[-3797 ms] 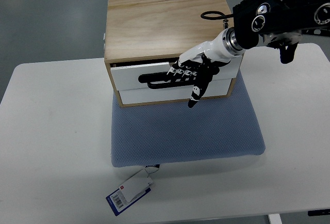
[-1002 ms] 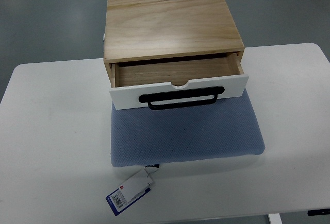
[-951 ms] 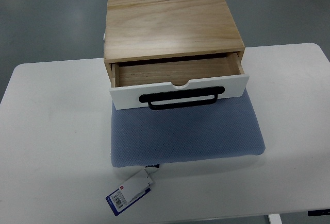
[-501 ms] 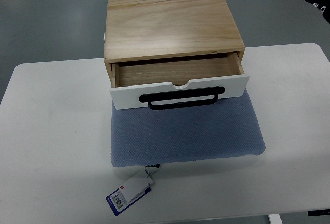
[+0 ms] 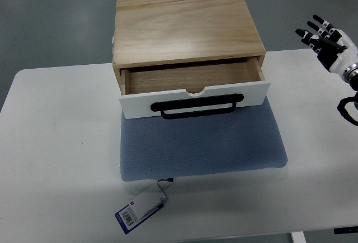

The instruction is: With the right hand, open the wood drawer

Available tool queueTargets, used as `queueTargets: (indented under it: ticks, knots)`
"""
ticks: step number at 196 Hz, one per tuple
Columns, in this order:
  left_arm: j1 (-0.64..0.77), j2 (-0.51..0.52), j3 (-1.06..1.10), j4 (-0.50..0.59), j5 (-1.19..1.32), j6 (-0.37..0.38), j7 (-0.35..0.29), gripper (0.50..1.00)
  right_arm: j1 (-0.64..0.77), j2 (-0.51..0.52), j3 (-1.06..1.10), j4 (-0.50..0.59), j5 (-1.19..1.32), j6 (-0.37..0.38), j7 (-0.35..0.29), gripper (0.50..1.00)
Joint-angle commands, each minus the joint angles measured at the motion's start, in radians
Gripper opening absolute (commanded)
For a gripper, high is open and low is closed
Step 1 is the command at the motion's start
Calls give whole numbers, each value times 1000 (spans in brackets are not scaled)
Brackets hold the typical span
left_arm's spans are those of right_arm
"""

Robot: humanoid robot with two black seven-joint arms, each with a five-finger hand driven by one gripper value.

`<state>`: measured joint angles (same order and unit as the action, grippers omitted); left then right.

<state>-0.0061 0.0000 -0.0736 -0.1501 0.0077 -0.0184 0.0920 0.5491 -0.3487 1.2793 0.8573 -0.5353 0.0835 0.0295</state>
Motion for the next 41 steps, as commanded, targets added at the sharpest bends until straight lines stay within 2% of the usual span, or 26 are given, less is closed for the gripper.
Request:
queueTargets:
  ticks: [1,41]
  knots:
    - [0,0,0,0,0,0,0,1000,-8,22,11,-27,3,-4,6,932]
    - [0,0,0,0,0,0,0,1000,-11,45,9,-50,6,-2,9,932]
